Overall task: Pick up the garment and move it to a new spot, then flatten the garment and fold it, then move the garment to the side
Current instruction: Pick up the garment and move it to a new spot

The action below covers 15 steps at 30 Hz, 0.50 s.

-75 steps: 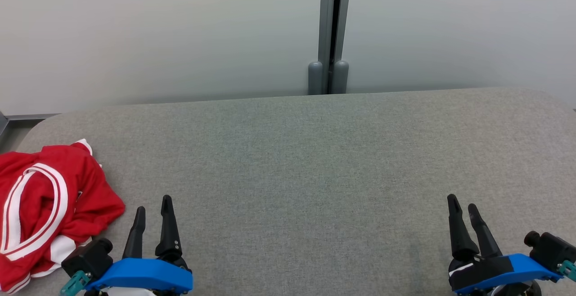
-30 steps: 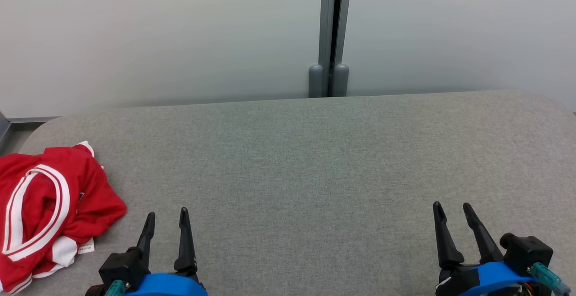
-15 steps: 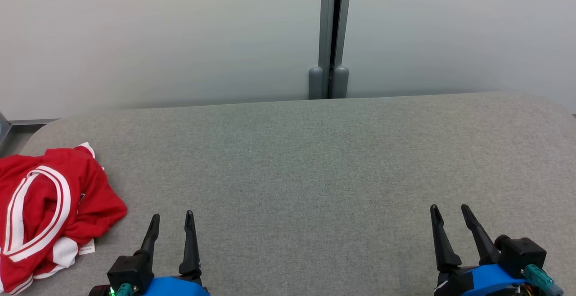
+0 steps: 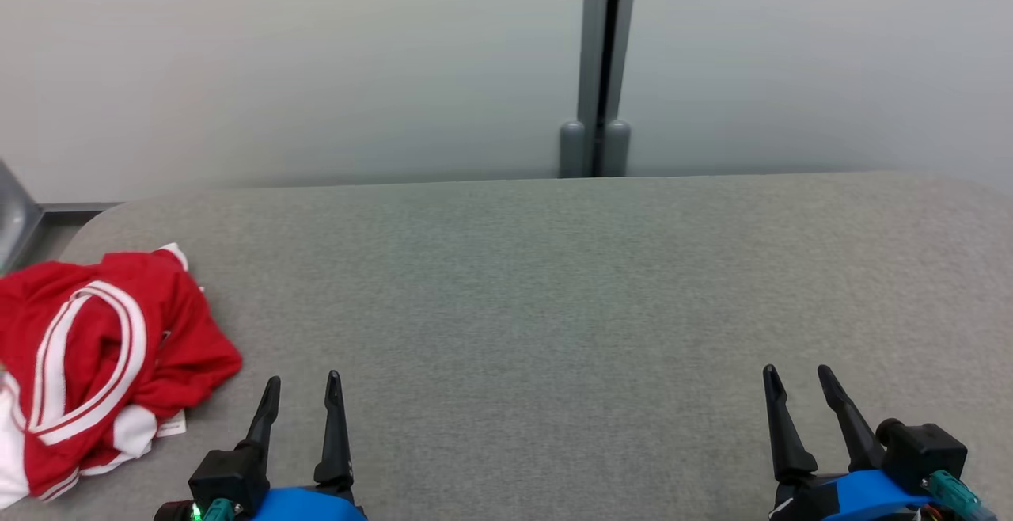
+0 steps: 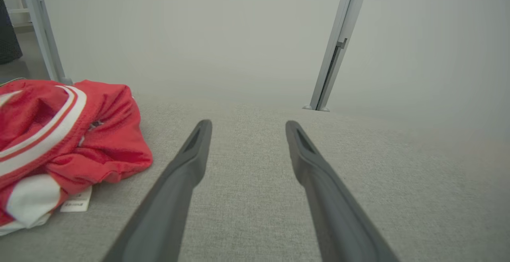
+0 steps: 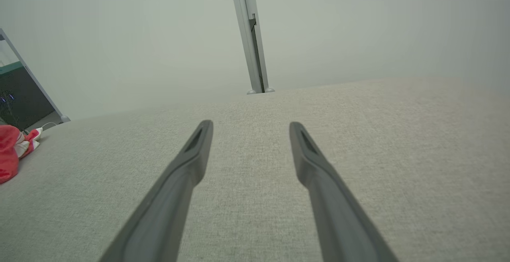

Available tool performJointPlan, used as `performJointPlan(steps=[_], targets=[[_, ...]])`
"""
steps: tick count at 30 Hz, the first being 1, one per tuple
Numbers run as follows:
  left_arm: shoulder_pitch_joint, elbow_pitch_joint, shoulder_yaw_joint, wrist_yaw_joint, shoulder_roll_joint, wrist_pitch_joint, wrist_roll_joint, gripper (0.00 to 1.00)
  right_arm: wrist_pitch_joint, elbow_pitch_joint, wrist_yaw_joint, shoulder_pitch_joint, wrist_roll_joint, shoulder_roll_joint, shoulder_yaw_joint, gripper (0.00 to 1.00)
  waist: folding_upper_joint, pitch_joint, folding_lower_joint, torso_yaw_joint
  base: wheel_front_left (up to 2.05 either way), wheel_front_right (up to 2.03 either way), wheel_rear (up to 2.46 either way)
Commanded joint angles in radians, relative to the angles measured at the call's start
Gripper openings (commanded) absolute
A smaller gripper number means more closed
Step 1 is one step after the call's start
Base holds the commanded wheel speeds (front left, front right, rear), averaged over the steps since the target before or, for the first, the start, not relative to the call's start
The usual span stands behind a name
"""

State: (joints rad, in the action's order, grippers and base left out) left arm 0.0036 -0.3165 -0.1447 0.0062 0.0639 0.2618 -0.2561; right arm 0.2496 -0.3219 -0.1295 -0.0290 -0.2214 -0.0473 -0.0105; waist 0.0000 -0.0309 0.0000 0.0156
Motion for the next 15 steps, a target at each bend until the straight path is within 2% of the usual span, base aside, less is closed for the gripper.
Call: performJointPlan(steps=[1,15], targets=[[-0.005,0.002,-0.001,0.007,0.013,0.004,0.007,1.0,0.006,0.004,-0.002,0.013,0.003,-0.006,-0.002,1.0,0.0,0.005,0.0,0.021,0.0,0.0,0.0],[0.013,0.033,0.003,0.024,0.048,-0.013,0.006,1.0,0.008,-0.001,-0.002,0.023,-0.023,-0.005,0.011,1.0,0.0,0.004,0.0,0.297,0.0,0.0,0.0]])
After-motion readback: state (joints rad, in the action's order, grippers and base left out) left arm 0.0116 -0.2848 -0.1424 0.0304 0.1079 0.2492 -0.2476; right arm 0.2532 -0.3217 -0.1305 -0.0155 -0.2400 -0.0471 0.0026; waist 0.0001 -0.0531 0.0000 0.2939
